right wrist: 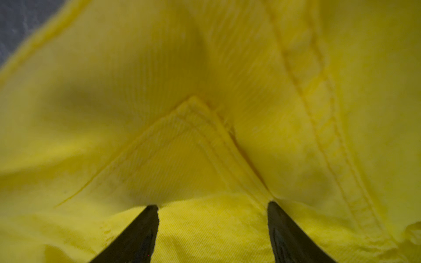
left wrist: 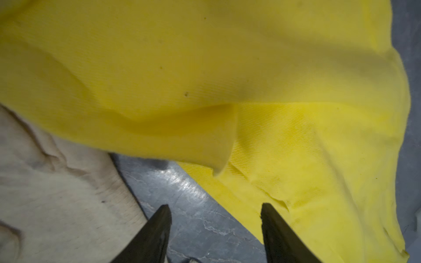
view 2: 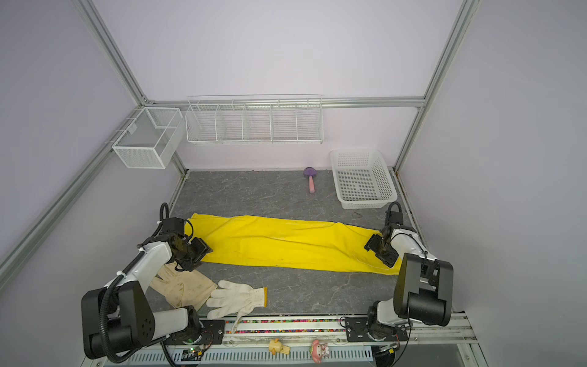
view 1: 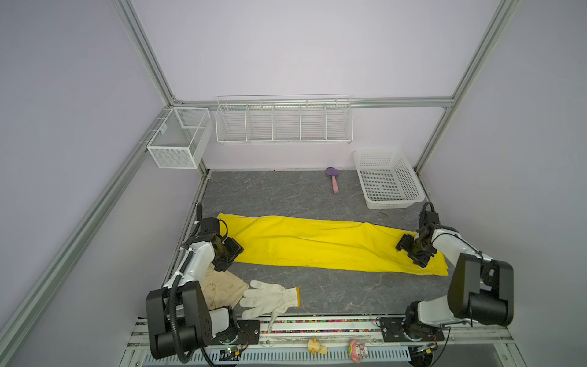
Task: Fold and stack the trousers
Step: Smooth out the trousers at the center of the table.
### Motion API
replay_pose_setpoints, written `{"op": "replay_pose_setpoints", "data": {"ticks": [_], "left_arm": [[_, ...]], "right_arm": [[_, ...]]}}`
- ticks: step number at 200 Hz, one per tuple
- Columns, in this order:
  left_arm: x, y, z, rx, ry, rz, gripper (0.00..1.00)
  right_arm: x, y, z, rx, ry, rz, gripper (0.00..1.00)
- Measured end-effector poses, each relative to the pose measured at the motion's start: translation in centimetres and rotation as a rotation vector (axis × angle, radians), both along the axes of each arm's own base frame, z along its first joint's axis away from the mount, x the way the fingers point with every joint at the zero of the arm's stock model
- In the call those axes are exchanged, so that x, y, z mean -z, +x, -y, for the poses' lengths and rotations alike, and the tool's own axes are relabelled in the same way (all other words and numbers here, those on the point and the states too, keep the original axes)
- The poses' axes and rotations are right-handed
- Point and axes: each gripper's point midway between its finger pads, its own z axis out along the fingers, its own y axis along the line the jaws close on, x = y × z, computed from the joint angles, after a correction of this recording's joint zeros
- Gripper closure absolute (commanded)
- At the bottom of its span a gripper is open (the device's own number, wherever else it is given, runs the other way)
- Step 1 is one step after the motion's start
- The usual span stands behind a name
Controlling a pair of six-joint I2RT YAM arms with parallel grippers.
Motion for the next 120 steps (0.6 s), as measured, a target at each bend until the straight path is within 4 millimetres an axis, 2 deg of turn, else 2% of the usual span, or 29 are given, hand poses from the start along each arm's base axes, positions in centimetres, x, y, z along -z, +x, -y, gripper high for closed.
{"op": "replay_pose_setpoints", "data": {"ticks": [27, 40, 62, 81, 99, 120], "left_arm": [[0.3, 0.1, -0.4, -0.012, 0.020, -0.010, 0.37], [-0.2, 0.5, -0.6, -0.018, 0.027, 0.004, 0.37], [-1.2, 1.5, -0.8, -0.025, 0.034, 0.034, 0.37], [-1.6, 2.0, -0.9, -0.027, 0.035, 0.050, 0.39], [-1.8, 2.4, -0.9, -0.034, 0.030, 0.060, 0.41], [-1.7, 2.9, -0.8, -0.038, 0.018, 0.055, 0.46]], "right_arm": [[-0.9, 0.8, -0.5, -0.097, -0.014, 0.023, 0.24], [-2.2, 1.8, -2.1, -0.232, -0.028, 0.067, 0.24], [-5.6, 3.6, -6.6, -0.514, -0.043, 0.195, 0.25], [-7.7, 3.7, -10.3, -0.722, -0.052, 0.280, 0.26], [-8.2, 3.0, -13.3, -0.911, -0.058, 0.308, 0.26], [-7.8, 1.3, -17.2, -1.164, -0.067, 0.305, 0.27]]}}
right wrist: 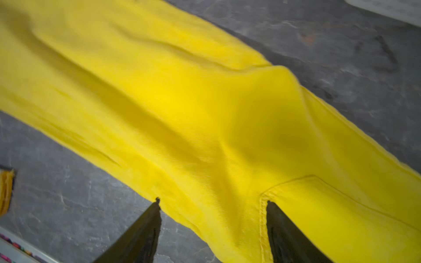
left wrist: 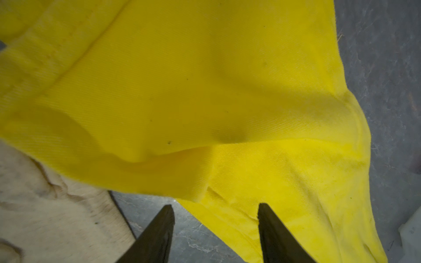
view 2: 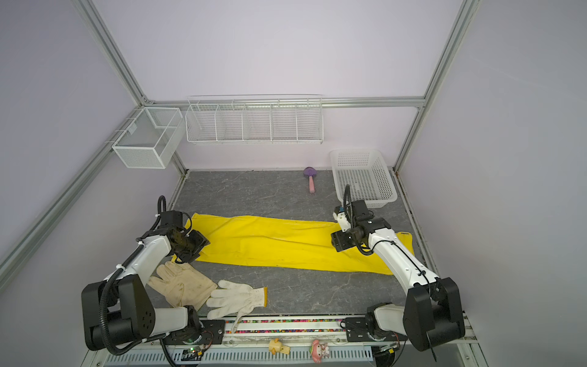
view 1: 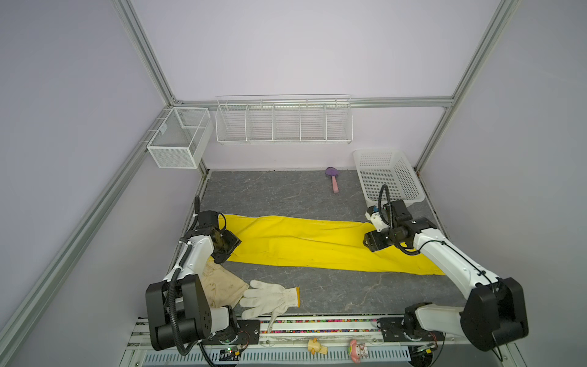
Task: Fold and stack the trousers
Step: Smooth out the trousers at the center of the table.
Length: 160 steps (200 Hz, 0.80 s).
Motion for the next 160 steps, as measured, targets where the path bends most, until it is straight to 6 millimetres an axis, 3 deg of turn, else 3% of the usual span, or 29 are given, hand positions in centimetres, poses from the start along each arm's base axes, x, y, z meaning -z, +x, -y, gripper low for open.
{"op": "replay_pose_setpoints", "data": {"ticks": [25, 52, 97, 160], "left_arm": [[0.6, 0.2, 0.1, -0.005, -0.011, -0.019, 0.55], [0.8, 0.4, 0.0, -0.006, -0.013, -0.030, 0.65], [0.9, 0.9, 0.0, -0.001, -0.014, -0.026, 0.80], [1.1, 1.3, 0.0, 0.015, -0.010, -0.031, 0.94]], "right_arm": [[1.4, -2.1, -3.5, -0.270, -0.081, -0.002, 0.31], [3.6, -3.6, -5.3, -0.456, -0.165, -0.029, 0.42], [7.1, -3.9, -5.8, -0.592, -0.295, -0.060, 0.54], [7.9, -3.9, -5.9, -0.637, -0.338, -0.050, 0.62]]}}
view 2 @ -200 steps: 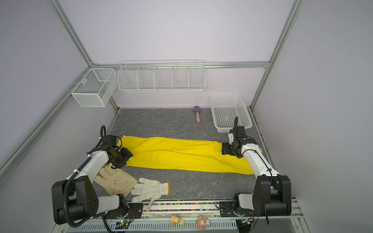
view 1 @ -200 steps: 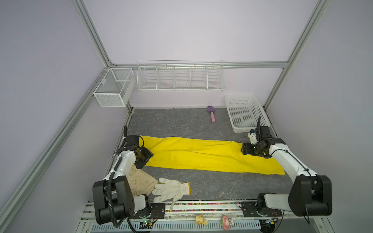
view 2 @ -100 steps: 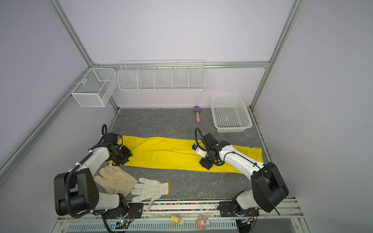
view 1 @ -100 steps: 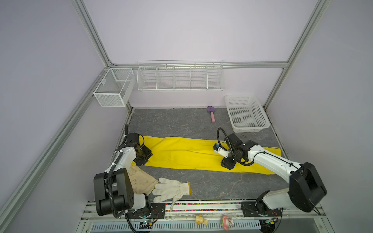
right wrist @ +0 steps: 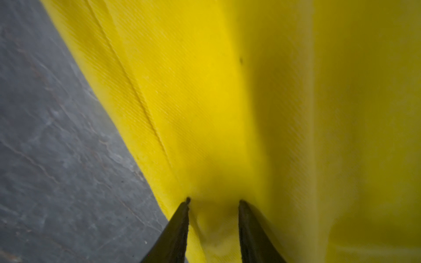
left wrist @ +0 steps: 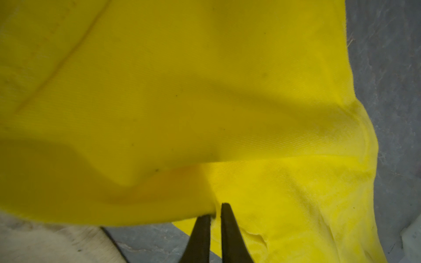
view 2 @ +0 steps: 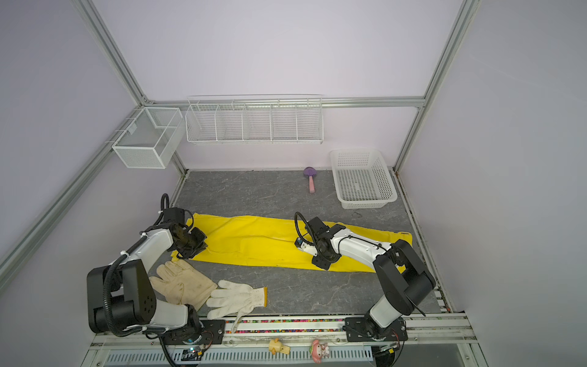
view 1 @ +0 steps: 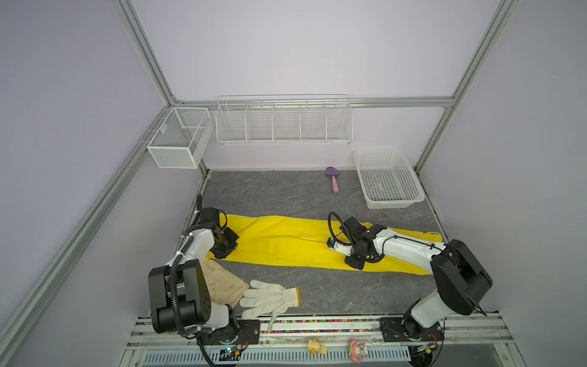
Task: Fold and stack the trousers
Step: Smooth out the trousers at the center of the table.
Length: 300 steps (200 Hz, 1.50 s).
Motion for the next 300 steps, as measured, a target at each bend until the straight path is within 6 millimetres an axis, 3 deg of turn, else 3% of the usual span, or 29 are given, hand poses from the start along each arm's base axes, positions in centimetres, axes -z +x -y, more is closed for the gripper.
{"op": "replay_pose_setpoints", "data": {"ticks": [68, 166, 245, 300], "left_arm": [[0.0, 0.6, -0.1, 0.022, 0.007, -0.002, 0.98], [0.1, 0.7, -0.1, 0.047, 0.014, -0.014, 0.98], [0.1, 0.7, -0.2, 0.054, 0.019, -0.015, 1.00], [-0.1, 0.9, -0.4, 0.061, 0.030, -0.016, 1.00]], "right_arm": [[0.9, -0.4, 0.3, -0.017, -0.037, 0.012, 0.80], [0.3, -0.7, 1.5, -0.003, -0.069, 0.007, 0.77], [-0.3, 0.6, 1.9, 0.038, -0.060, 0.021, 0.88], [-0.4, 0.5, 2.0, 0.041, -0.059, 0.010, 0.94]]}}
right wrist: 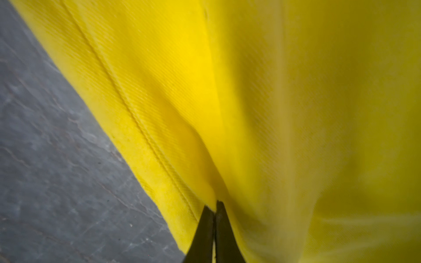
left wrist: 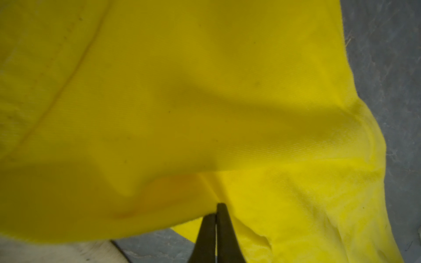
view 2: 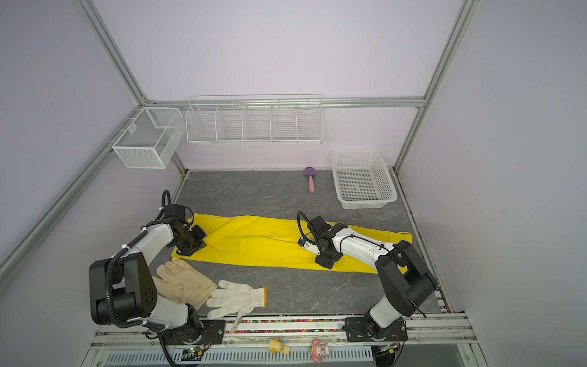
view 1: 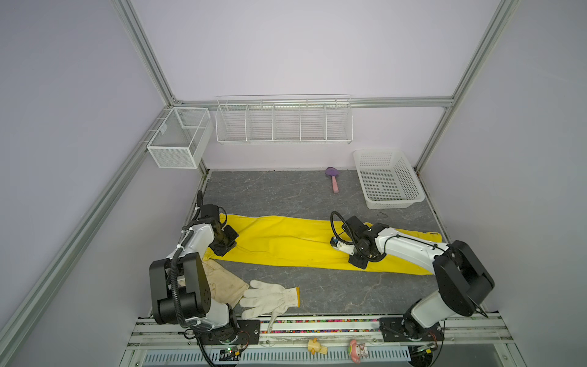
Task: Fold and stack the trousers
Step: Smooth out the trousers at the center of the table.
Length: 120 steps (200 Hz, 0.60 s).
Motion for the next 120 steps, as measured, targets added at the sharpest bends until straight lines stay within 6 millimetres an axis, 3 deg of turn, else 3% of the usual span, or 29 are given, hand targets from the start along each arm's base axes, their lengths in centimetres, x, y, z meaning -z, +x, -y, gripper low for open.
{"op": "replay_pose_setpoints", "data": {"ticks": [24, 74, 120], "left_arm": [[-0.3, 0.1, -0.2, 0.002, 0.011, -0.002, 1.00], [-1.2, 0.5, -0.7, 0.008, 0.041, 0.002, 1.00], [-1.6, -0.1, -0.6, 0.017, 0.042, -0.001, 1.00]], "right_arm": [[-0.4, -0.4, 0.2, -0.002, 0.000, -0.008, 0.93], [-3.4, -0.9, 0.4, -0.004, 0.045, 0.048, 0.93], [-3.0, -2.6, 0.4, -0.029, 0.043, 0.014, 0.94]]}}
